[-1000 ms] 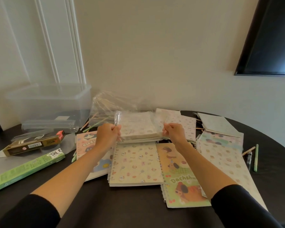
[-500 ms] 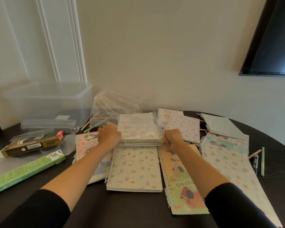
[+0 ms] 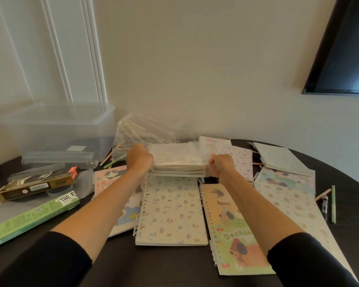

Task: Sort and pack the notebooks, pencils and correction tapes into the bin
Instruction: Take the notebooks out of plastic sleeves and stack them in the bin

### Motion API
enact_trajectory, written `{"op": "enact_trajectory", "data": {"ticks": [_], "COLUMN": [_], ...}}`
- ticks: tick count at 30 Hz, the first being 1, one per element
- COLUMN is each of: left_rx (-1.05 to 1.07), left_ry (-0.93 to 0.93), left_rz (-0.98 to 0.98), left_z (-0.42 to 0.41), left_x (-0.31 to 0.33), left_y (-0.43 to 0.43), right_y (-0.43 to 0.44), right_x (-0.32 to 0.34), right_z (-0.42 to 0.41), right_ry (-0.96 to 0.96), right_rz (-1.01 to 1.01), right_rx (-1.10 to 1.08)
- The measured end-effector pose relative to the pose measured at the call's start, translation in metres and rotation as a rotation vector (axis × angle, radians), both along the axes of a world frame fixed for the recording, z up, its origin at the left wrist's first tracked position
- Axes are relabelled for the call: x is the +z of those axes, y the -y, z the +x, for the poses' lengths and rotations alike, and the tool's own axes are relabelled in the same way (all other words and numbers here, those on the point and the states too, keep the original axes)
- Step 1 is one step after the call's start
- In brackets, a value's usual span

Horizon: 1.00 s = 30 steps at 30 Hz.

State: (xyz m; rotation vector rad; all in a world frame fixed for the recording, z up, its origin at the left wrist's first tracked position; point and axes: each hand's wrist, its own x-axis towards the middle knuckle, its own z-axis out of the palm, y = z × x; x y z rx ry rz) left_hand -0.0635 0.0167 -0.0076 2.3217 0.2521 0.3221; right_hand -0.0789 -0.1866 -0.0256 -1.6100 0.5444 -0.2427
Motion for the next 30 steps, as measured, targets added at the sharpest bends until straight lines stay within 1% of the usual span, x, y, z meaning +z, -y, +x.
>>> {"op": "enact_trajectory", "data": {"ticks": [2,5,7,10,13,16,19,24,25,28,30], "left_rx": [-0.016,-0.026,-0.008,0.016,-0.015,-0.038,-0.054,-0.215,-0.220,-0.146,-0.129], "left_ry": [0.020,-0.052,-0.086,-0.106,-0.134,-0.174,-0.195,-0.153,-0.148,-0.122,-0.142], "left_rz": [0.016,-0.002,-0.055,-0.110,-0.135,-0.102,-0.005,0.101,0.119,0.144,0.144], "left_z": [0.003,0.003,0.002,0.003,0.002,-0.002,-0.001,-0.001,-0.002,0.003,0.010], "left_x": [0.003,-0.007,-0.016,-0.018,-0.017,-0.014,-0.012,-0.021,-0.024,-0.026,-0.024], "left_y": [0.001,-0.005,-0.012,-0.015,-0.012,-0.010,-0.009,-0.002,0.000,0.006,0.010], "right_y": [-0.001,-0.003,-0.003,-0.004,-0.004,-0.004,-0.004,-0.002,-0.001,0.001,0.001], "right_x": [0.003,-0.006,-0.013,-0.013,-0.016,-0.023,-0.021,-0.020,-0.019,-0.017,-0.016], "right_z": [0.003,0.000,-0.003,-0.004,-0.005,-0.007,-0.006,-0.005,-0.004,-0.002,-0.001], "right_ry": [-0.024,-0.100,-0.090,-0.084,-0.063,-0.071,-0.121,-0.249,-0.257,-0.254,-0.233], "right_rz": [0.000,-0.046,-0.050,-0.124,-0.144,-0.164,-0.182,-0.096,-0.070,-0.005,0.013], "right_rx": [-0.003,0.013,0.020,0.004,-0.095,-0.150,-0.123,-0.038,-0.040,-0.073,-0.088]}}
